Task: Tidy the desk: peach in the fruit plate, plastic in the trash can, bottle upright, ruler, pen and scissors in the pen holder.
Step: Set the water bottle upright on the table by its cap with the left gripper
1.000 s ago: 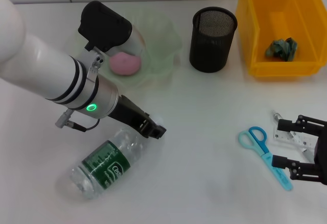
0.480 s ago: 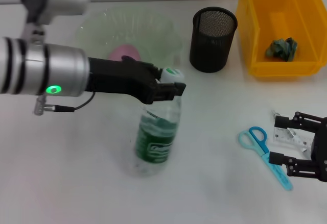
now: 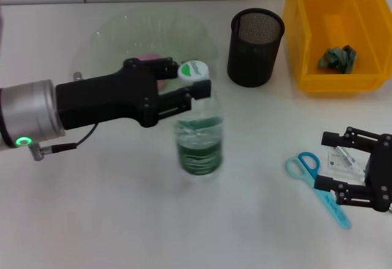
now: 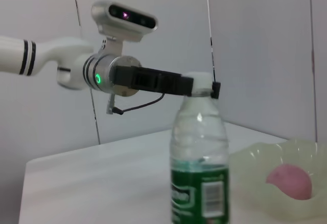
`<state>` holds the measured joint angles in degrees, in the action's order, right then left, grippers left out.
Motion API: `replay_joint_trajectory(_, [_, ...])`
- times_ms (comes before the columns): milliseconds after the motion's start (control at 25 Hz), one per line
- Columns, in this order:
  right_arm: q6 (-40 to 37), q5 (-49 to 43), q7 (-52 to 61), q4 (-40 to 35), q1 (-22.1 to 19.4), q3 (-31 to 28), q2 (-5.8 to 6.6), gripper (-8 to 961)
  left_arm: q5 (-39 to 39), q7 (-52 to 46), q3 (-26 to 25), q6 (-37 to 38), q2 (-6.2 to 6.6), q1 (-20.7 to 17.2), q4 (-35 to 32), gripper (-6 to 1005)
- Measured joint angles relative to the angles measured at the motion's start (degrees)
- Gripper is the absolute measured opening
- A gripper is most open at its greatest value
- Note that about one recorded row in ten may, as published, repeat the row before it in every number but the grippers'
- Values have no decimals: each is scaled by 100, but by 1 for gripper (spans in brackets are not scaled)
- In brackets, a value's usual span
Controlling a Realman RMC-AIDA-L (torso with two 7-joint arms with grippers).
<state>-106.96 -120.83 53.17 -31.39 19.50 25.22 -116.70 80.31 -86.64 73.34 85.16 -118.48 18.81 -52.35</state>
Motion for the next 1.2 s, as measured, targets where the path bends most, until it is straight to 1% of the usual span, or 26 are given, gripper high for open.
replay_joint_trajectory(80, [0,9,0,2,9,0,-9,784,-395,729,-196,228,0,35,577,447])
replay_joint_trajectory(160, [1,21,-1,4,17,0,-14,784,-616,1134,-270,325,0,38,869,447])
replay_joint_trajectory(200, [2,33,-2,9,20,0,-15,784,-804,1538,-339,437,0,38,1141,447])
replay_joint_trajectory(240, [4,51,-4,14,24,0,-15,784,-831,1605,-347,453,0,39,1172,447])
replay_joint_trajectory(320, [8,147,-41,90,37,0,-14,785,-1024,2193,-446,610,1,39,1567,447])
replay_joint_trajectory(520, [12,252,-135,227,75,0,-14,785,-1150,3416,-718,865,1,50,2297,446])
replay_joint_trajectory(640, [38,326,-142,326,120,0,-12,785,-1317,4240,-778,879,-10,79,2780,448])
replay_joint_trajectory(720, [55,419,-142,448,164,0,-11,785,-1559,4893,-784,813,-12,135,3209,446])
replay_joint_trajectory(800, [56,438,-142,469,171,0,-11,785,-1601,5019,-786,787,-13,149,3302,445])
replay_joint_trajectory(920, [61,471,-142,524,215,0,-47,785,-1627,5109,-786,756,-14,163,3372,444])
replay_joint_trajectory(960, [66,472,-142,532,226,0,-57,784,-1660,5237,-786,627,-35,176,3461,443])
replay_joint_trajectory(1120, [109,482,-142,544,234,0,-77,784,-1719,5302,-786,558,-49,185,3542,443])
replay_joint_trajectory(1200, [131,497,-142,549,236,0,-83,784,-1877,5316,-786,474,-55,217,3674,443])
